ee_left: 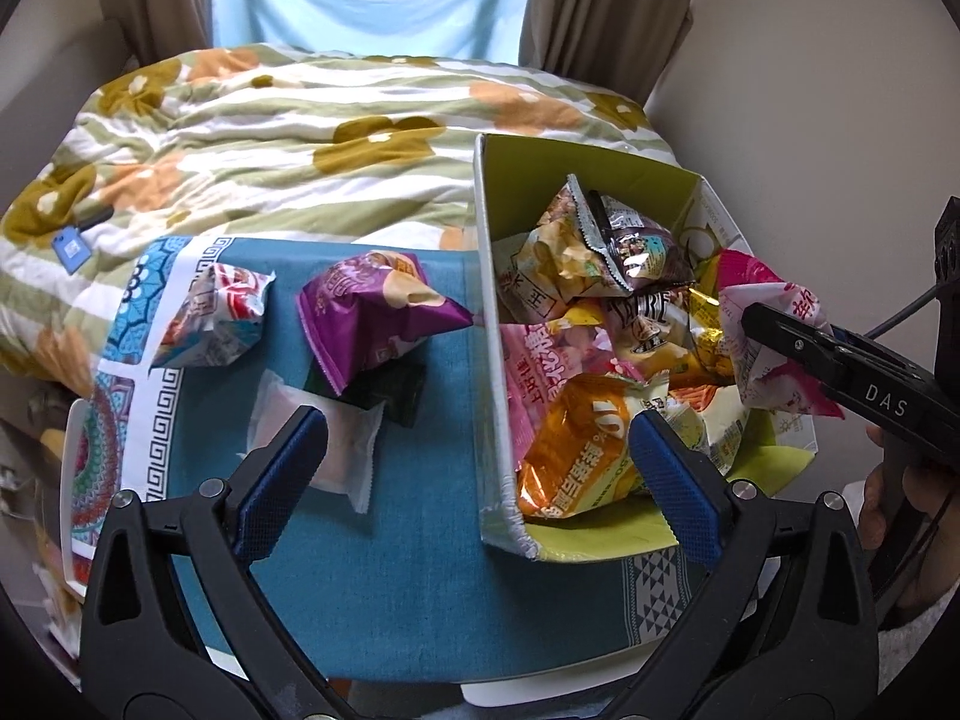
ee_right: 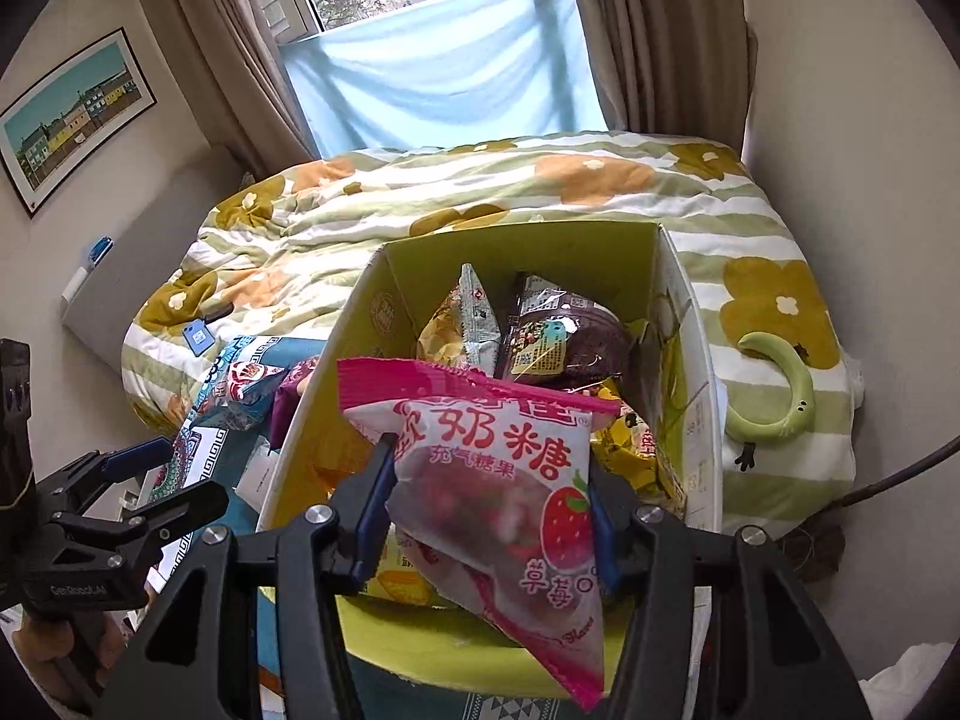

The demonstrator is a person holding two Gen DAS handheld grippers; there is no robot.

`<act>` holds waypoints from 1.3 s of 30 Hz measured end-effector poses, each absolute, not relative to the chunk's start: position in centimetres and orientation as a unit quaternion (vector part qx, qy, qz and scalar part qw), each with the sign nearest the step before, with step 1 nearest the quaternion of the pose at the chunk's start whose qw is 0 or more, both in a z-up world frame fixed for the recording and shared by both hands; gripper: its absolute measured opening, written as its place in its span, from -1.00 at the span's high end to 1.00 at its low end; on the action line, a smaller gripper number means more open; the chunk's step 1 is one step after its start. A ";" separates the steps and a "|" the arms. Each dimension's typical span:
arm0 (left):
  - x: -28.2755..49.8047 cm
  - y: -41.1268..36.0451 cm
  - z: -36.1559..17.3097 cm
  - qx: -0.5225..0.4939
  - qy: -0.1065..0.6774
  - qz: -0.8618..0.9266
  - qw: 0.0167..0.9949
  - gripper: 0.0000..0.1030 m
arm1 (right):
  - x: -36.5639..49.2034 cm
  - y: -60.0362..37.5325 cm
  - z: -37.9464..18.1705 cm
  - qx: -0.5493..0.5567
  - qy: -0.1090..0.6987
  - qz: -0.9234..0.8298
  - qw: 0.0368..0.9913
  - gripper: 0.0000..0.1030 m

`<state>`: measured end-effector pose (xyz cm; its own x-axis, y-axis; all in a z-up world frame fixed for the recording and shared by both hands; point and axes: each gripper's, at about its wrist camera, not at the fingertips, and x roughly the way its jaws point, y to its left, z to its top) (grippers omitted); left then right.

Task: Organize snacks
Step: 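Lower the pink strawberry bag into the yellow box and open the right gripper, then move both grippers toward the shrimp-flakes bag and the purple chip bag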

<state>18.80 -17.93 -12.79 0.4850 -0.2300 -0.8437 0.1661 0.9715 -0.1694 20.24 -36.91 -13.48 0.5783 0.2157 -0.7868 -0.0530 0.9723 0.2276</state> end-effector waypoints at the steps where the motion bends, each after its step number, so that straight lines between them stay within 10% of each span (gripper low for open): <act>1: 18.7 -17.6 -12.9 -0.034 0.496 -0.112 0.861 -0.94 | 20.5 -37.0 -13.8 0.091 0.455 0.073 0.883 0.01; 4: 18.2 -16.6 -13.2 -0.040 0.498 -0.106 0.860 -0.94 | 20.5 -37.1 -14.2 0.100 0.451 0.060 0.885 -0.22; 7: 17.5 -16.0 -13.5 -0.036 0.499 -0.101 0.860 -0.94 | 19.5 -37.2 -13.8 0.105 0.423 0.053 0.898 -0.95; 39: 14.3 -3.7 -9.4 -0.044 0.445 -0.046 0.893 -0.94 | 15.8 -30.1 -8.2 0.046 0.372 0.097 0.922 -0.97</act>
